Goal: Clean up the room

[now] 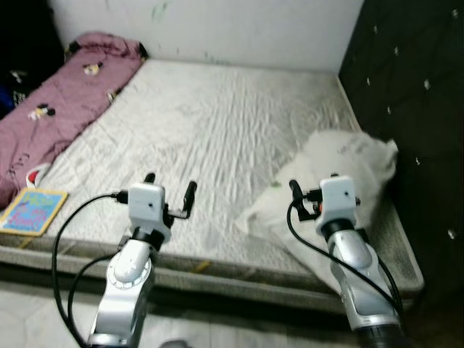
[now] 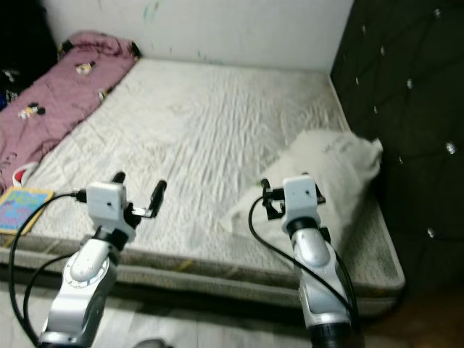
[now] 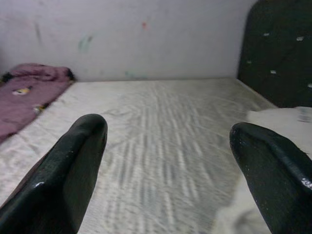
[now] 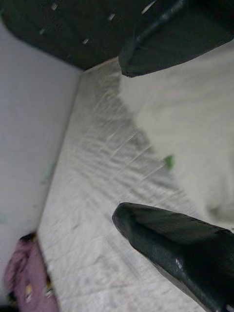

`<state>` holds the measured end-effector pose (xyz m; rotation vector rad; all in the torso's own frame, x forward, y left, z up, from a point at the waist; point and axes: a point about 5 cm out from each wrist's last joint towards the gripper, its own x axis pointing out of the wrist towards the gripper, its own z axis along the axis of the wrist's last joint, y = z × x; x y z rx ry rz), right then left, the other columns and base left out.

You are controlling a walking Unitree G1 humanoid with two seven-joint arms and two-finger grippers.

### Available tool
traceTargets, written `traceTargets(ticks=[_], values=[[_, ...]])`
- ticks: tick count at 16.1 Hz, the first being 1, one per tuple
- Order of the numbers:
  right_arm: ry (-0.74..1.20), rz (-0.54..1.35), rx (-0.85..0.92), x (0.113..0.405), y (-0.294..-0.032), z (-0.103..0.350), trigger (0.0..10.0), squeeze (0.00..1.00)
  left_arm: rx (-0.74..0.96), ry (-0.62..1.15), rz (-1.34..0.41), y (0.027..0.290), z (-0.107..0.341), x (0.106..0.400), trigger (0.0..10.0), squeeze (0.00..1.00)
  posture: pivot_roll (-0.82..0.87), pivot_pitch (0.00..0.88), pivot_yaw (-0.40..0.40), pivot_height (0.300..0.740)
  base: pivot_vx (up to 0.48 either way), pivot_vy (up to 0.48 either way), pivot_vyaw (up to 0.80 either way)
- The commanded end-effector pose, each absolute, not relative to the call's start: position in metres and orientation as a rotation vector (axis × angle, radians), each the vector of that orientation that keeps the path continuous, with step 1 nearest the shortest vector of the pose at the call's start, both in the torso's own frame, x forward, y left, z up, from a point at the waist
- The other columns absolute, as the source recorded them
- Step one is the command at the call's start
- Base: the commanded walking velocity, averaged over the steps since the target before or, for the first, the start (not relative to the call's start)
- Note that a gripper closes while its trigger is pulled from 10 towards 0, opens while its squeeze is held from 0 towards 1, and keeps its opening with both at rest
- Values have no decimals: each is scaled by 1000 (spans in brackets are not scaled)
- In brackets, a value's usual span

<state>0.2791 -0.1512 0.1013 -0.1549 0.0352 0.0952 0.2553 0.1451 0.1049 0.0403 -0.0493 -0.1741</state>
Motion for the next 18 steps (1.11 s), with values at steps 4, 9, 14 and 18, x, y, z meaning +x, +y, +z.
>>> traceTargets(ticks=[4, 9, 14, 18], values=[[11, 132, -136, 281, -140, 106, 10000, 0, 60, -27, -138, 154, 103, 256, 10000, 0, 9, 0, -11, 740, 66, 0, 0], [26, 111, -118, 281, -142, 104, 10000, 0, 88, -22, -138, 153, 102, 256, 10000, 0, 8, 0, -7, 740, 0, 0, -160], [29, 106, -120, 280, -143, 103, 10000, 0, 82, -15, -138, 153, 101, 256, 10000, 0, 7, 0, -3, 740, 0, -194, -601], [31, 110, -122, 281, -142, 103, 10000, 0, 82, -14, -136, 153, 101, 256, 10000, 0, 8, 0, -6, 740, 0, -344, 0]])
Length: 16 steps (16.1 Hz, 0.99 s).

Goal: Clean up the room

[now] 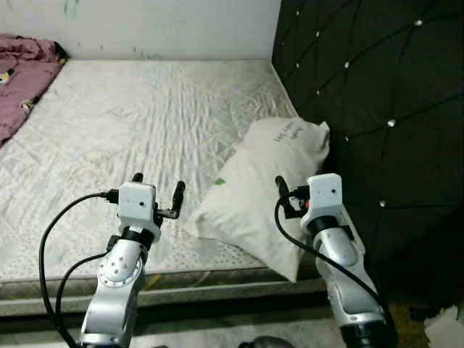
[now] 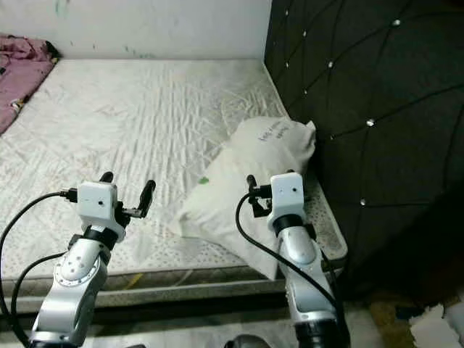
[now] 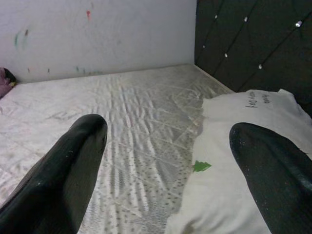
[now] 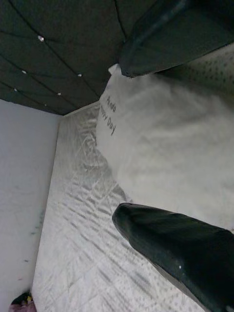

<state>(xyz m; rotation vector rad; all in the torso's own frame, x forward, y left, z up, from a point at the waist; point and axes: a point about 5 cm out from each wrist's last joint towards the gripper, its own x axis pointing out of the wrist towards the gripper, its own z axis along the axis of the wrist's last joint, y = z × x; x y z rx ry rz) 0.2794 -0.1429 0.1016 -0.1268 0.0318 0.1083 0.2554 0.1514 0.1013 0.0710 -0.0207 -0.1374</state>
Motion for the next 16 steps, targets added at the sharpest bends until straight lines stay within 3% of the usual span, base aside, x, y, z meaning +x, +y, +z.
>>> traceTargets(ticks=[1, 5, 14, 16], values=[[32, 111, -123, 281, -142, 103, 10000, 0, 81, -14, -135, 153, 101, 256, 10000, 0, 8, 0, -6, 740, 0, -319, 0], [33, 116, -127, 281, -142, 102, 10000, 0, 81, -15, -133, 153, 100, 256, 10000, 0, 9, 0, -9, 740, 0, -311, 0], [20, 136, -142, 280, -139, 104, 10000, 0, 60, -24, -142, 152, 102, 255, 10000, 0, 7, 0, -10, 740, 0, 0, 0], [15, 140, -146, 280, -138, 105, 10000, 0, 57, -27, -146, 152, 103, 256, 10000, 0, 8, 0, -11, 740, 0, 0, 641]])
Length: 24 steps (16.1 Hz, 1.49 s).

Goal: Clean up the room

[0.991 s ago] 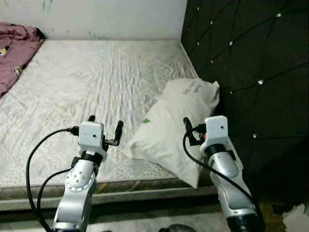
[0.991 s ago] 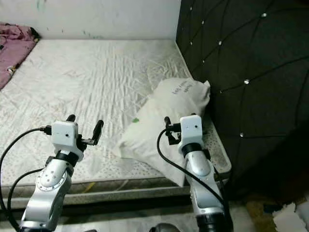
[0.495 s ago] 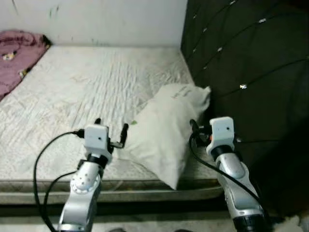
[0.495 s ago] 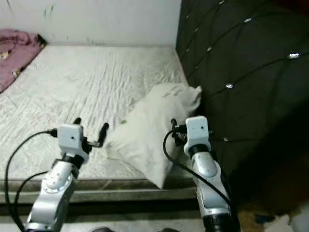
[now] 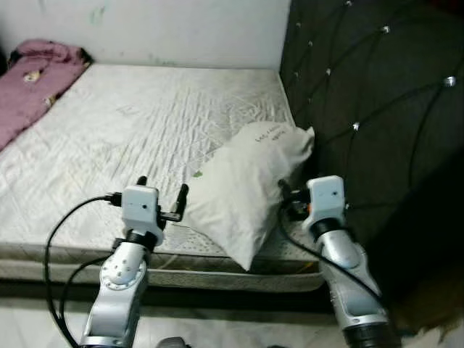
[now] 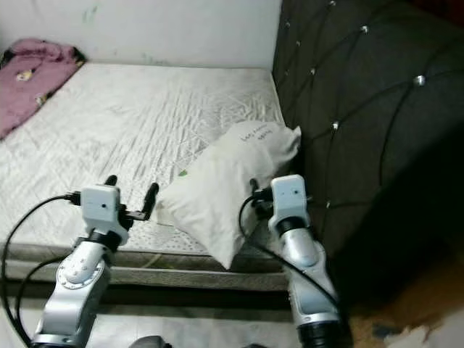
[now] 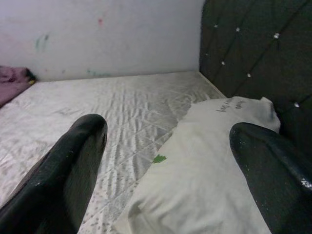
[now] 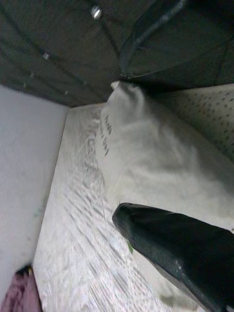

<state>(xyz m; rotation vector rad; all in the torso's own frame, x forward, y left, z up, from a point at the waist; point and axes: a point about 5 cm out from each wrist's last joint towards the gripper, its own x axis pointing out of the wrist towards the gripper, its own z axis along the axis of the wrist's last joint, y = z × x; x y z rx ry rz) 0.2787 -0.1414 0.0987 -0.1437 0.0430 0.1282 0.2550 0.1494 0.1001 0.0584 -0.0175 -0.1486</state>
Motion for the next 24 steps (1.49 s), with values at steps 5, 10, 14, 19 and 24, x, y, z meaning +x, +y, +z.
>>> traceTargets(ticks=[5, 10, 14, 19, 24], values=[[21, 134, -141, 281, -138, 104, 10000, 0, 54, -29, -150, 152, 103, 256, 10000, 0, 8, 0, -10, 740, 0, 0, 131], [18, 129, -141, 282, -139, 105, 10000, 0, 53, -28, -152, 152, 103, 256, 10000, 0, 8, 0, -10, 740, 250, 0, 0], [11, 122, -139, 282, -140, 106, 10000, 0, 54, -18, -162, 151, 102, 257, 10000, 0, 7, 0, -10, 740, 248, 0, 0], [13, 123, -138, 282, -140, 105, 10000, 0, 56, -15, -165, 150, 101, 257, 10000, 0, 9, 0, -9, 740, 257, 0, 0], [13, 122, -140, 283, -140, 105, 10000, 0, 52, -18, -175, 149, 101, 258, 10000, 0, 9, 0, -10, 740, 260, 0, 0]])
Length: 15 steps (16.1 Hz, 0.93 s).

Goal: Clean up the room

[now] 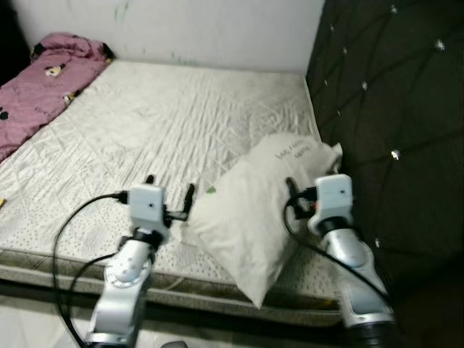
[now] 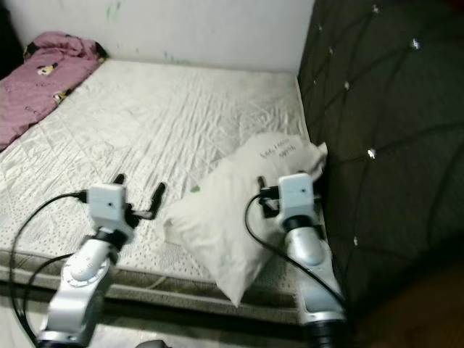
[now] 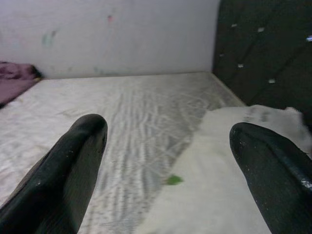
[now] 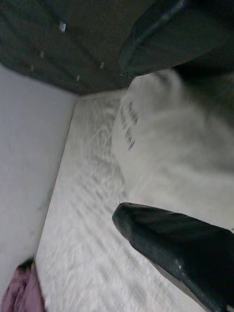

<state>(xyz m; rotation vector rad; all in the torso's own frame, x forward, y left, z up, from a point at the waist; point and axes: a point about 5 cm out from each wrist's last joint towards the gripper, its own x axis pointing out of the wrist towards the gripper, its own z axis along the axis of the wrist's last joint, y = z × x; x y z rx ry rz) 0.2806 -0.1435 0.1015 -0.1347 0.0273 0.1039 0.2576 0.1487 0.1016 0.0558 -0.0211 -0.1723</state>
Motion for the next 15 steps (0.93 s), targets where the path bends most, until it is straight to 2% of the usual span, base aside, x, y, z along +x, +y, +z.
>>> traceTargets(ticks=[1, 6, 9, 12, 15], values=[[13, 122, -140, 283, -140, 105, 10000, 0, 53, -19, -173, 149, 101, 258, 10000, 0, 9, 0, -10, 740, 0, 0, 0], [8, 114, -122, 288, -138, 104, 10000, 0, 74, -3, -166, 149, 100, 261, 10000, 0, 3, 0, -10, 740, 0, 0, 0], [-15, 85, -66, 287, -137, 107, 10000, 0, 125, -34, -35, 164, 107, 261, 10000, 0, 6, 0, 12, 740, 0, 0, 0], [-39, 26, -24, 281, -143, 110, 10000, 0, 17, -14, -78, 165, 101, 245, 10000, 0, 4, 0, 16, 740, 0, 0, 0], [-29, 2, -22, 276, -145, 109, 10000, 0, 18, 6, -24, 171, 99, 241, 10000, 0, 15, 0, 14, 740, 0, 0, 0]])
